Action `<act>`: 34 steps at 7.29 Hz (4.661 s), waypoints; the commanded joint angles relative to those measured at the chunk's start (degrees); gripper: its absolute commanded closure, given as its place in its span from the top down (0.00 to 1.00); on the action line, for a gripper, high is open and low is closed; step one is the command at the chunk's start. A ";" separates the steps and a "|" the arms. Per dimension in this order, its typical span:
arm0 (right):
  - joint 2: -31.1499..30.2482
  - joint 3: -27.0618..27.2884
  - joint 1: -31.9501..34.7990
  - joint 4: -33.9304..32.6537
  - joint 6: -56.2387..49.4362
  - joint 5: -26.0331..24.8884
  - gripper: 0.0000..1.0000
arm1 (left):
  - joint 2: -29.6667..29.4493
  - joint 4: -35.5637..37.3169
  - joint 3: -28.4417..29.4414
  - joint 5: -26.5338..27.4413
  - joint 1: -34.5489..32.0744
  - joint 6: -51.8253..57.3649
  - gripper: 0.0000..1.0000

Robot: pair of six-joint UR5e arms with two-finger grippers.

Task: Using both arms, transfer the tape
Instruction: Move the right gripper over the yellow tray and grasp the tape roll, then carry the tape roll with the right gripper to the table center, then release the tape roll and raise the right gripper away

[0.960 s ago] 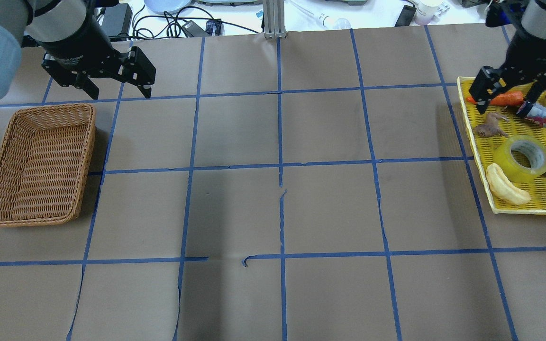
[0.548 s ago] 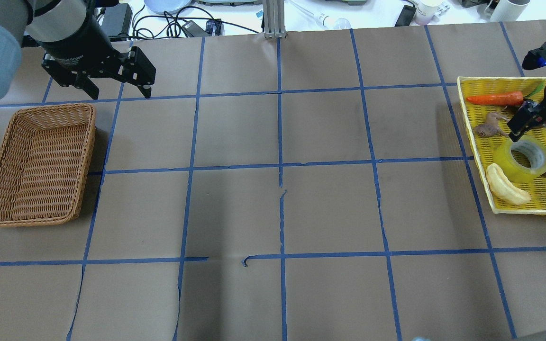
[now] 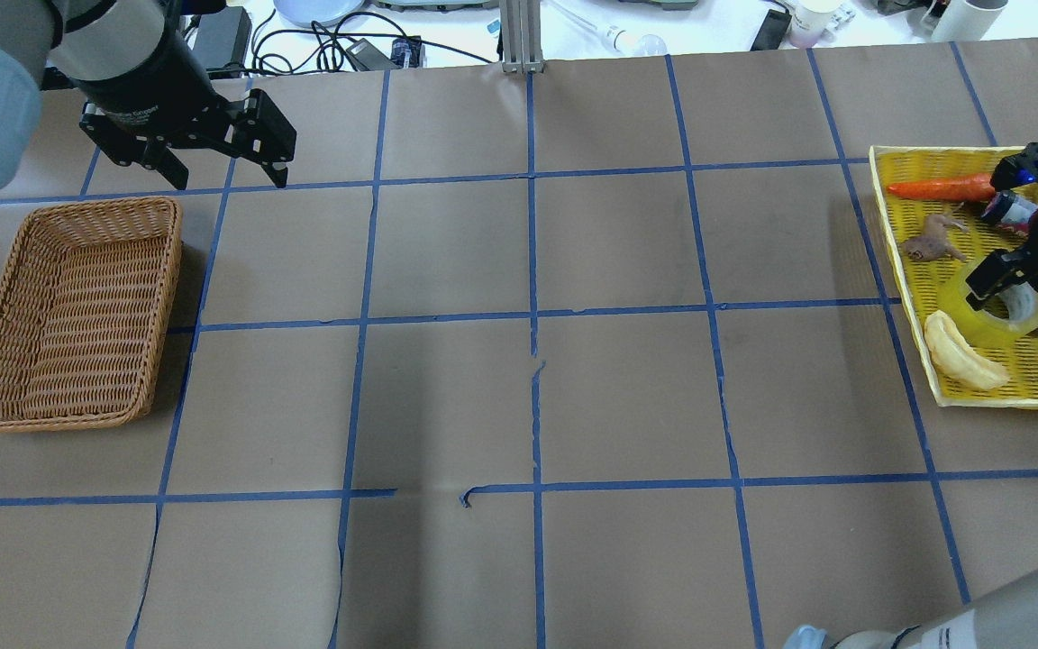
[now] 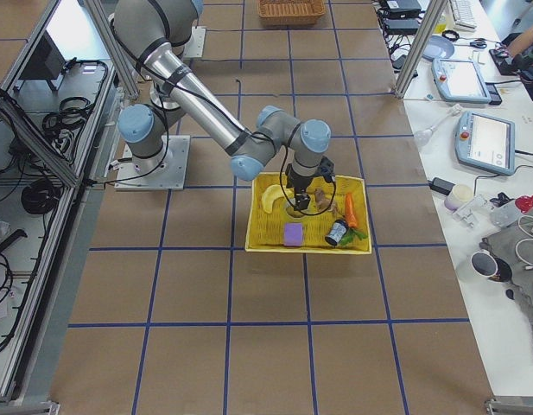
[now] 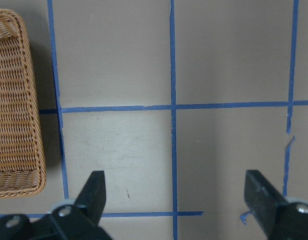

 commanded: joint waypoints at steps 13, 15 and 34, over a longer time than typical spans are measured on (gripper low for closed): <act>-4.62 -8.96 18.28 13.14 19.29 -0.42 0.05 | 0.09 0.09 0.03 0.00 0.17 0.10 1.00; -4.46 -9.67 29.16 13.00 38.25 0.02 0.05 | 0.09 0.09 0.03 0.00 0.09 0.10 1.00; 4.56 -26.02 48.48 11.43 63.86 1.88 1.00 | 0.17 0.00 0.38 0.00 0.79 0.45 1.00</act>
